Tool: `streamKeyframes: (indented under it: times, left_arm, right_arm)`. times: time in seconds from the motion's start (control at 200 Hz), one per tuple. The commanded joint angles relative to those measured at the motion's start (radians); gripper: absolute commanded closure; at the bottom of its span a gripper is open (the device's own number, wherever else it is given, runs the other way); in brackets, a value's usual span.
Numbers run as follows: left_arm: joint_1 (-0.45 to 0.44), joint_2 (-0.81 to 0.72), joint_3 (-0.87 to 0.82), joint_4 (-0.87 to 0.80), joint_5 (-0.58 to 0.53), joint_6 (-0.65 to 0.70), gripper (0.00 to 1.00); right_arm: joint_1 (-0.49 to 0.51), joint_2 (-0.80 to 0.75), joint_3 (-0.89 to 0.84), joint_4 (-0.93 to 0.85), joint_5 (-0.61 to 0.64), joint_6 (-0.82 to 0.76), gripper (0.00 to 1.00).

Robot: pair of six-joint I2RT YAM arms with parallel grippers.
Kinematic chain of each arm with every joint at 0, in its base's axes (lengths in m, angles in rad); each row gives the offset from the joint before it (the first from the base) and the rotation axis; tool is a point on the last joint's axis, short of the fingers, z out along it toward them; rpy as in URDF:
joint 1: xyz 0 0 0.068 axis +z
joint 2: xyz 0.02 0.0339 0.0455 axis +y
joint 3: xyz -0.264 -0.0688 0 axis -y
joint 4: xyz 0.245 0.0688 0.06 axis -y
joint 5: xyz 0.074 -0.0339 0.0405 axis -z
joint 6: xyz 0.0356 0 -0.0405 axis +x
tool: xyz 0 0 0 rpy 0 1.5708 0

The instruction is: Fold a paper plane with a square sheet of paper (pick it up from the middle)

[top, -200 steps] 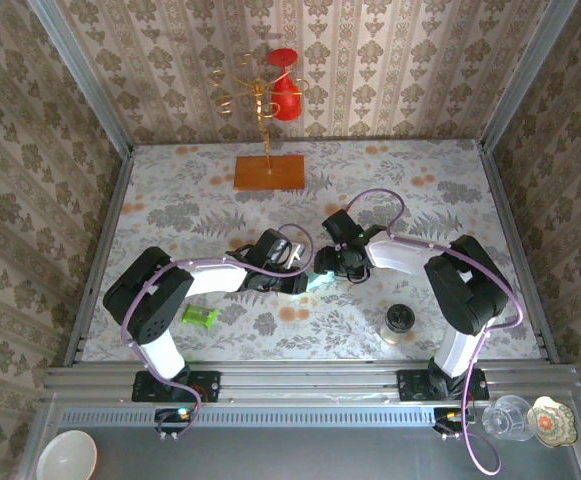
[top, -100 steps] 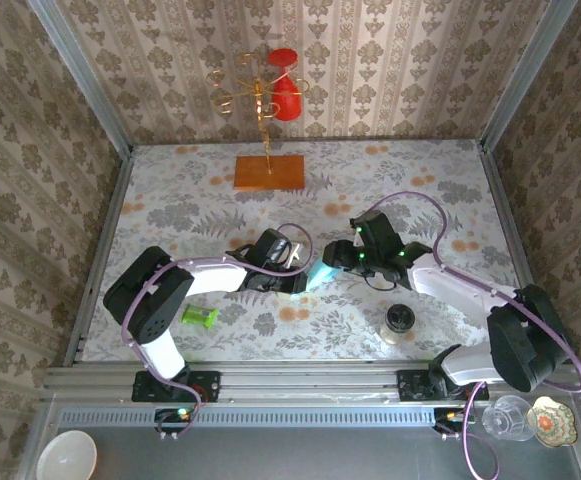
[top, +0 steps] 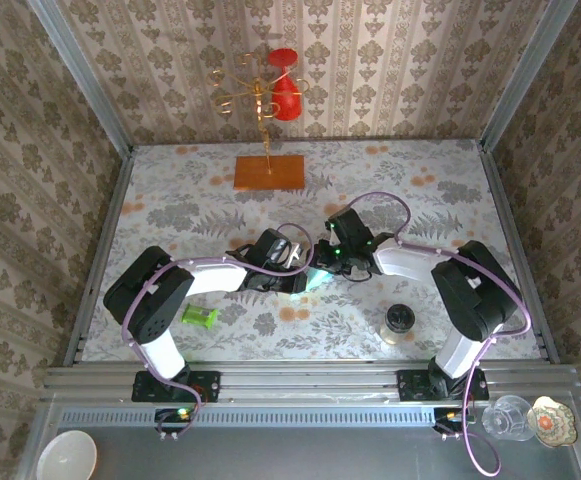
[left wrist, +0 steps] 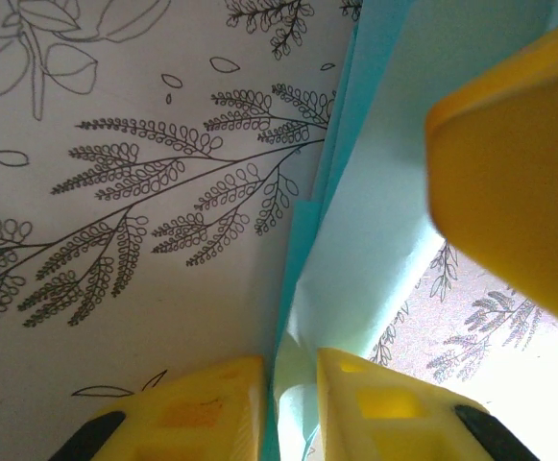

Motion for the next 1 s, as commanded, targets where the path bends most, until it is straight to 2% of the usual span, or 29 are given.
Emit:
streamKeyframes:
  times: [0.0, 0.44, 0.685, 0.855, 0.995]
  left_arm:
    - [-0.003, 0.037, -0.034, -0.053, -0.022, -0.017, 0.76]
    - [-0.004, 0.034, -0.044, -0.047, -0.014, -0.021, 0.78]
    - [-0.004, 0.022, -0.051, -0.047, -0.011, -0.024, 0.78]
    - [-0.001, -0.028, -0.054, -0.071, -0.019, -0.020, 0.79]
    - [0.003, -0.131, -0.049, -0.103, -0.051, -0.014, 0.76]
  right_arm:
    - [-0.001, 0.022, 0.011, -0.035, 0.057, 0.000, 0.68]
    - [-0.016, 0.071, 0.011, -0.056, 0.089, -0.022, 0.68]
    - [-0.018, 0.112, 0.023, -0.054, 0.054, -0.043, 0.68]
    - [-0.019, 0.119, 0.014, -0.065, 0.039, -0.053, 0.69]
    - [-0.023, 0.110, 0.012, -0.076, 0.023, -0.073, 0.69]
